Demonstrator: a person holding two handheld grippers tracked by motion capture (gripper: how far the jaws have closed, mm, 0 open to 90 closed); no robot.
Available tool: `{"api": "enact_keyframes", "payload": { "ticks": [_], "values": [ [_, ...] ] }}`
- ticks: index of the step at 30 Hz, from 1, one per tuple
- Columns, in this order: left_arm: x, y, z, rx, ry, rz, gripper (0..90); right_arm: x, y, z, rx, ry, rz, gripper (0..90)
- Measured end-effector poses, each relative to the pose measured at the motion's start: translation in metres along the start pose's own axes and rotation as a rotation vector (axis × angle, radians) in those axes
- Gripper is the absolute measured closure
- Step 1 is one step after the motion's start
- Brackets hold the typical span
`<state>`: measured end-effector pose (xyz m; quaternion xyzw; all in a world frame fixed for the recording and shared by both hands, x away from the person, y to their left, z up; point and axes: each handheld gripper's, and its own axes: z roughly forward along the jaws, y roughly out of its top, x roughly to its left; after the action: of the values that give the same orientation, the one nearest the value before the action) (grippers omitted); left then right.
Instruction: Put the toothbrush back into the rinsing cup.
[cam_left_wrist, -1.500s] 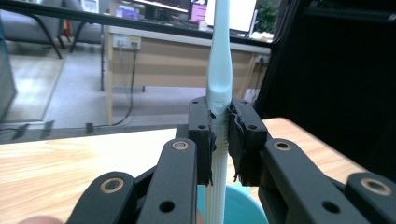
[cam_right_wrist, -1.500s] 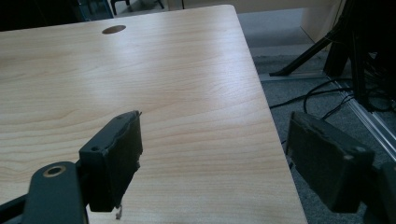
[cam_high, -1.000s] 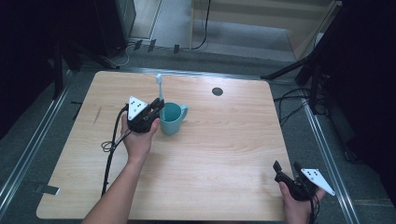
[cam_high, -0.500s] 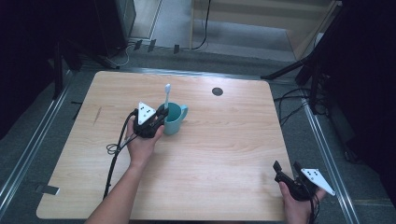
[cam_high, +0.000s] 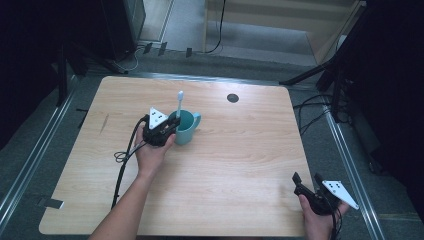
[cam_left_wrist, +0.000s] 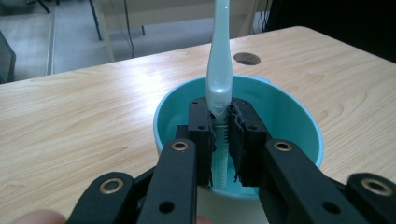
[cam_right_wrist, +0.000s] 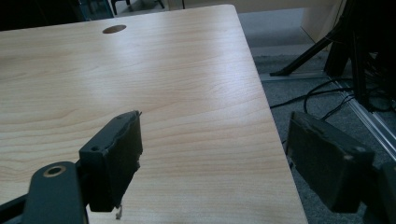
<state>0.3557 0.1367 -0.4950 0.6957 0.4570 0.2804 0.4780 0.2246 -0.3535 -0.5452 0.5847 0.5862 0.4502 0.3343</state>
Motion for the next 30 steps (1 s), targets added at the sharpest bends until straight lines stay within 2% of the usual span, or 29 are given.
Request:
{"api": "enact_keyframes", "payload": {
  "ticks": [4,10,18,23,27,29,30],
  "values": [
    [0.0,0.002,0.002,0.023,-0.001,-0.01,80.2,0.0,0.0,0.0,0.001,0.0,0.003,18.6],
    [-0.003,0.005,0.005,0.058,-0.008,0.016,79.7,0.0,0.0,0.0,0.001,0.001,0.003,18.6],
    [-0.003,0.006,0.004,0.056,-0.017,0.004,76.8,0.0,0.0,0.0,0.001,0.0,0.003,18.6],
    [0.0,0.009,-0.001,0.036,-0.021,-0.016,76.4,0.0,0.0,0.0,0.0,0.0,0.004,18.6],
    [0.0,0.014,-0.008,-0.008,-0.031,-0.029,74.8,0.0,0.0,0.0,0.0,0.0,0.002,18.6],
    [-0.002,0.018,-0.016,-0.044,-0.029,-0.041,68.8,0.0,0.0,0.0,0.0,-0.001,0.0,18.6],
    [-0.002,0.018,-0.016,-0.044,-0.029,-0.041,67.2,0.0,0.0,0.0,0.001,-0.001,0.001,18.6]
  ]
}}
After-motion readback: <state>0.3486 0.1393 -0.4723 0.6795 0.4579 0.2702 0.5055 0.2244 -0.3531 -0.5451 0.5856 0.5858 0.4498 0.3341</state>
